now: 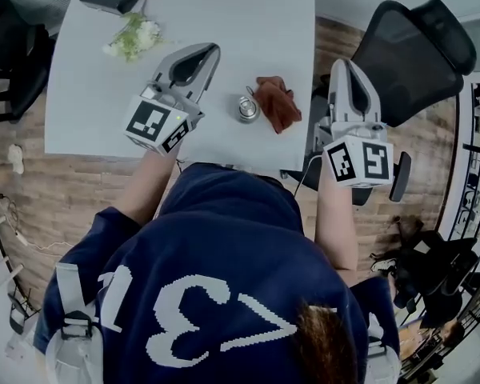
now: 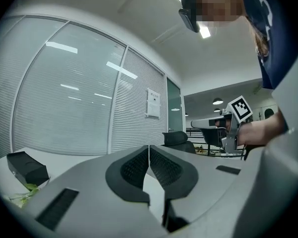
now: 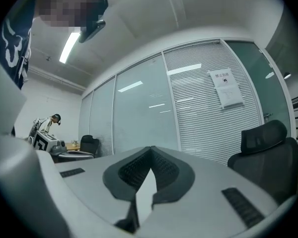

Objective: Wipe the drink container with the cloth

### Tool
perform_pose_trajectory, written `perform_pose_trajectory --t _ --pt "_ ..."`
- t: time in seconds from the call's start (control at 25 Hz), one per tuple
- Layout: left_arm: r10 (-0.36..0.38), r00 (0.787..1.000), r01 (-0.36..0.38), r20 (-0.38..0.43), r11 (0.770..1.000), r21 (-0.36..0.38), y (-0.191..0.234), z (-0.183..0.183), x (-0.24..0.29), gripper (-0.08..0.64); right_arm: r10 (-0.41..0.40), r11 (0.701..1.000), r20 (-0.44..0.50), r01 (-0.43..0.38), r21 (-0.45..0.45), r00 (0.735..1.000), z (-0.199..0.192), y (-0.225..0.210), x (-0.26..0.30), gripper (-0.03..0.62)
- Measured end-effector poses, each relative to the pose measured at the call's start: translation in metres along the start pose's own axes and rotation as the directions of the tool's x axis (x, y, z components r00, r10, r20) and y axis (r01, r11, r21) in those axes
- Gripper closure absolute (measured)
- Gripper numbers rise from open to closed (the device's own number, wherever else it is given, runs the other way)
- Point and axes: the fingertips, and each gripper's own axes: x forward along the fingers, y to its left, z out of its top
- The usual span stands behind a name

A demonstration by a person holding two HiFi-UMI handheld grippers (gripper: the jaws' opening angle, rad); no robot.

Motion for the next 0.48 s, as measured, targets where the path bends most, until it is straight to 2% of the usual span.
perform_pose_trajectory --t 0.48 --pt "0.007 1.000 -0.007 0.026 1.000 0.022 -0.004 0.019 -0.011 0.538 -0.015 1.000 0.051 0.015 -0.006 0.999 0.023 0.007 -0.008 0.568"
